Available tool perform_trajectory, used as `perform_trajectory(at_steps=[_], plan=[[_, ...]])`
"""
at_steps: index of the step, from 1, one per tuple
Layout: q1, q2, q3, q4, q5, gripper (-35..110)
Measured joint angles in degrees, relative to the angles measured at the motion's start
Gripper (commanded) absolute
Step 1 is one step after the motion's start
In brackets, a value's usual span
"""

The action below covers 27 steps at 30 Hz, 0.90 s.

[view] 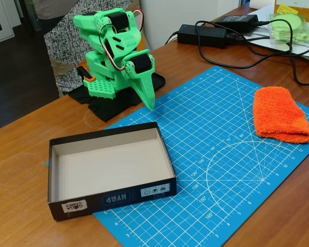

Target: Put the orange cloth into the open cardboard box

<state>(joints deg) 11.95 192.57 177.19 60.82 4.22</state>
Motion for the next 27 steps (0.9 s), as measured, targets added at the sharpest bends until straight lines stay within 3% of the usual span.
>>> perform_trajectory(at_steps=[27], plan=[[-3.78,0.00,0.00,0.00,-1.49,0]])
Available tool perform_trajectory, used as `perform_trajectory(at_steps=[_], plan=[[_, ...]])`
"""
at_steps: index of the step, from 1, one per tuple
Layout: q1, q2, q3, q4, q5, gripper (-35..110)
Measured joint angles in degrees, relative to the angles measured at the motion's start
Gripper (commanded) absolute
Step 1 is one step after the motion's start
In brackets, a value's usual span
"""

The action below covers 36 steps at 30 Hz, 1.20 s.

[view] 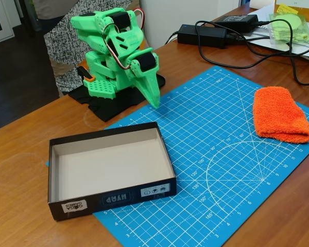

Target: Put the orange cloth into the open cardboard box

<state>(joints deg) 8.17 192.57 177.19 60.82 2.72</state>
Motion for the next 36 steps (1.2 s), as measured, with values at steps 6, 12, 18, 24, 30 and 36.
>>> perform_trajectory(at_steps=[6,12,18,24,30,36], plan=[[-1.67,-1.05,-5.01,-1.05,0.62,11],[-12.48,-35.42,-37.00,-3.96,4.31,25],[-21.27,-83.58,-79.45,6.15,-1.93,36],[-25.49,-132.89,-130.69,27.07,-6.50,39],[-31.38,-159.70,-165.76,32.17,-10.72,39],[-32.34,-167.34,-170.42,30.06,-11.60,39]])
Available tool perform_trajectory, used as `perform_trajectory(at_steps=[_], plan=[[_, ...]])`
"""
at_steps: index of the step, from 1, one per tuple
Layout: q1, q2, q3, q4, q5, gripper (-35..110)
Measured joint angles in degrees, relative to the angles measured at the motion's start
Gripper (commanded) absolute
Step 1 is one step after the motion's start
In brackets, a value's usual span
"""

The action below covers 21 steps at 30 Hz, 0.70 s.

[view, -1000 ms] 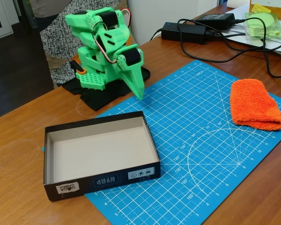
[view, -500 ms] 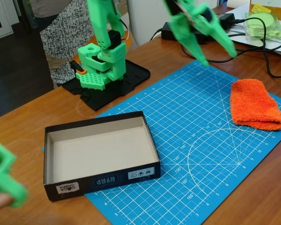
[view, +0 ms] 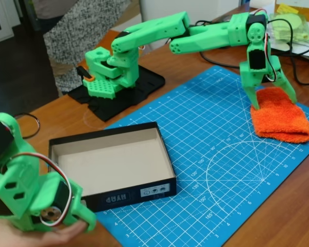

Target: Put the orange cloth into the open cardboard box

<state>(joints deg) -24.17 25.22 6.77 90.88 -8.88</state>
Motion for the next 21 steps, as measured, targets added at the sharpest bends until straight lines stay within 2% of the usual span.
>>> perform_trajectory(at_steps=[10,12,17,21], plan=[[1.41,-4.92,-2.29,-2.20,-2.37,36],[1.58,-5.01,-2.29,-2.29,-3.34,31],[1.58,-5.27,-2.37,-1.49,-6.24,0],[1.58,-5.27,-2.37,-1.41,-5.80,-1]])
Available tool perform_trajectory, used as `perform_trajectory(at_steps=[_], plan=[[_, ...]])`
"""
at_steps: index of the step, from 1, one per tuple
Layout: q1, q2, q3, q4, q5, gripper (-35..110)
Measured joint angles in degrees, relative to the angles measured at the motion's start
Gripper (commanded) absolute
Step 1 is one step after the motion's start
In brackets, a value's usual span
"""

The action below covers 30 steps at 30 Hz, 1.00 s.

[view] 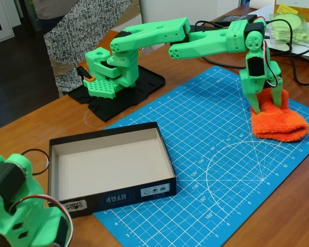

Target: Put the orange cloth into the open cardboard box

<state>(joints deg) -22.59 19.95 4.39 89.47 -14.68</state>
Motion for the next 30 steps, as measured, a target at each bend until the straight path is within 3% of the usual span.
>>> perform_trajectory(at_steps=[10,17,30], plan=[[0.53,-4.04,-10.02,3.25,3.16,-1],[2.37,0.18,-6.59,3.96,5.19,-1],[1.93,30.76,14.94,4.66,7.91,-1]])
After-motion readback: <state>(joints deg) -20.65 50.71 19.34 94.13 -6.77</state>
